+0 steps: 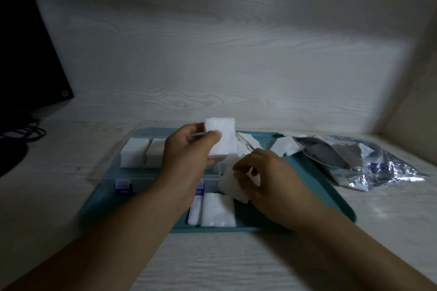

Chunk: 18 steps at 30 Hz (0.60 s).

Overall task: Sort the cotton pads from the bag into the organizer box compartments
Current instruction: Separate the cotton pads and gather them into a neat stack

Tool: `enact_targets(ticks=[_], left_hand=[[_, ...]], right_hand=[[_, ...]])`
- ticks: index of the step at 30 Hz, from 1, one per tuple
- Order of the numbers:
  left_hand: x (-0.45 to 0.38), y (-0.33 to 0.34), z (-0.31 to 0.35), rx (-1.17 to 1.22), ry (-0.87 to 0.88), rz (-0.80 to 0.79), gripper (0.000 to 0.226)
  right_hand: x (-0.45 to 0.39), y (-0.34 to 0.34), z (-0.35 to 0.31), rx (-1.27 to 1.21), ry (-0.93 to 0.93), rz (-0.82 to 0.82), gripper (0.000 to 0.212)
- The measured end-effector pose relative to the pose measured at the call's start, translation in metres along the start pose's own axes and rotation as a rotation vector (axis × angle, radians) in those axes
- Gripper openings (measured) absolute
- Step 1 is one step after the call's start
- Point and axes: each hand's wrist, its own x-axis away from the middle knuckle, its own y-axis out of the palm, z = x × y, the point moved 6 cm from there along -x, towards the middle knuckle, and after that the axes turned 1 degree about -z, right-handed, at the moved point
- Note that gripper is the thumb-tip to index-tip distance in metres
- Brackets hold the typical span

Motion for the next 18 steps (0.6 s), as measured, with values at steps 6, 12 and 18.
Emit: enact_targets(ticks=[6,12,18], left_hand=[[0.0,0.0,-0.002,-0.011,-0.011,0.001,0.024],[-0.001,0.0,-0.003,-0.007,-0.008,0.003,0.023],[-0.001,-0.001,-0.001,-0.023,0.006,-0.004,0.026]], right_hand=[[0.001,0.014,0.006,0.032,0.102,-0.184,0.048],[0.001,0.015,0.007,-0.137,0.195,-0.187,0.033],[-0.005,-0.013,0.023,-0.634,0.349,-0.072,0.007]])
